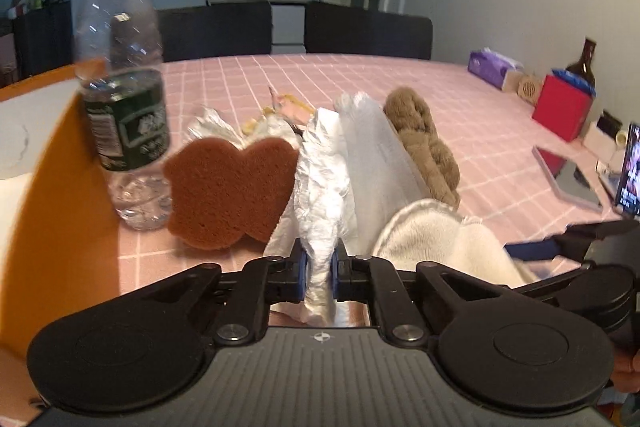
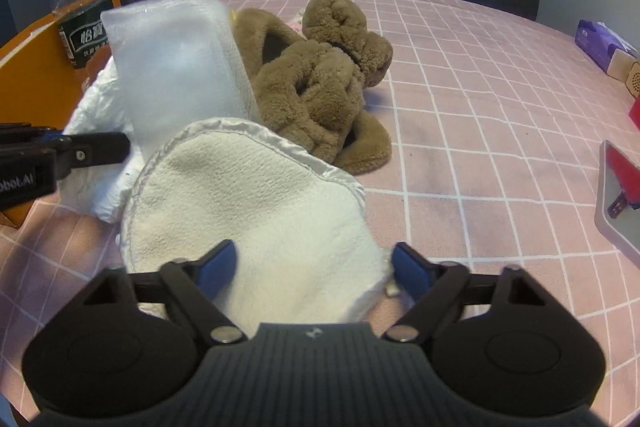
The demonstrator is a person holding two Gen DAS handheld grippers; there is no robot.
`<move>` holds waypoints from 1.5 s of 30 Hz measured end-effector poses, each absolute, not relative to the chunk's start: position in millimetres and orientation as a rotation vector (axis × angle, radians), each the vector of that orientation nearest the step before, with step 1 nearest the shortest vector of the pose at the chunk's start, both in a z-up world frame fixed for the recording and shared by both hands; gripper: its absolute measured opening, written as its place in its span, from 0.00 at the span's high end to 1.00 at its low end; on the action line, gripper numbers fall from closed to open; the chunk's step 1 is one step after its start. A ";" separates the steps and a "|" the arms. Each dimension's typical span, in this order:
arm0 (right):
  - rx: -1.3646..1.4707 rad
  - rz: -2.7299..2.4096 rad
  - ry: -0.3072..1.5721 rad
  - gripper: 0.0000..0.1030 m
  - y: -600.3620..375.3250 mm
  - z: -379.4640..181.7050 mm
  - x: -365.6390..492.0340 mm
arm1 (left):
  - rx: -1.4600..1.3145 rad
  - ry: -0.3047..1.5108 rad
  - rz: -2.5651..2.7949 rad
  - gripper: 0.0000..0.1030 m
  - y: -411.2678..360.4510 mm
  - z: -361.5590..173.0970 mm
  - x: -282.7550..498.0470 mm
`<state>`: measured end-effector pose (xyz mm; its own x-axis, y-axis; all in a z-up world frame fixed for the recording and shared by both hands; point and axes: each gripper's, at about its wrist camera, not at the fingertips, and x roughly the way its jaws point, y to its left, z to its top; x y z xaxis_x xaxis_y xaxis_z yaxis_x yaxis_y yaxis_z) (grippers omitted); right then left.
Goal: Organize soft objects
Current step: 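Grasp the white diaper with the left gripper while the right grasps the white cloth pad, then carry the diaper and cloth pad into the orange box and open both grippers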
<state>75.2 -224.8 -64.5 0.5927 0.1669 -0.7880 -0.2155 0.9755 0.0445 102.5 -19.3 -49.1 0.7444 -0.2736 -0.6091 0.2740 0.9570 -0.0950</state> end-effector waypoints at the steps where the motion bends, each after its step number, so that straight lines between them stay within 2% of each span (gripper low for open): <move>1: -0.057 0.231 0.904 0.49 -225.3 -63.8 74.0 | -0.005 0.656 -0.297 0.90 -17.5 -45.5 100.4; 2: -0.056 0.238 0.903 0.57 -224.2 -61.4 72.5 | -0.010 0.644 -0.290 0.90 -15.5 -41.9 97.5; 3: -0.050 0.243 0.905 0.75 -223.6 -60.0 71.8 | -0.008 0.635 -0.277 0.90 -14.5 -38.5 95.5; 4: -0.045 0.248 0.912 0.82 -222.5 -58.9 71.7 | -0.003 0.629 -0.261 0.90 -14.1 -35.1 93.7; 6: -0.049 0.248 0.915 0.84 -220.5 -56.8 70.2 | 0.001 0.614 -0.244 0.90 -11.5 -29.0 88.1; 25: -0.045 0.253 0.663 0.85 -240.4 50.0 27.6 | -0.012 0.484 -0.238 0.90 16.0 26.8 32.0; 39: -0.092 0.520 0.482 0.85 -158.5 120.5 25.7 | 0.062 0.403 -0.097 0.90 80.7 82.8 19.9; 45: -0.084 0.690 0.492 0.84 -105.3 130.9 45.6 | 0.051 0.485 -0.053 0.90 114.5 96.3 38.5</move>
<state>45.6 -105.3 130.9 0.6623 0.5900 -0.4617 -0.6289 0.7728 0.0853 38.5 114.5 96.3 0.8832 -0.0385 -0.4674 0.0627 0.9974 0.0364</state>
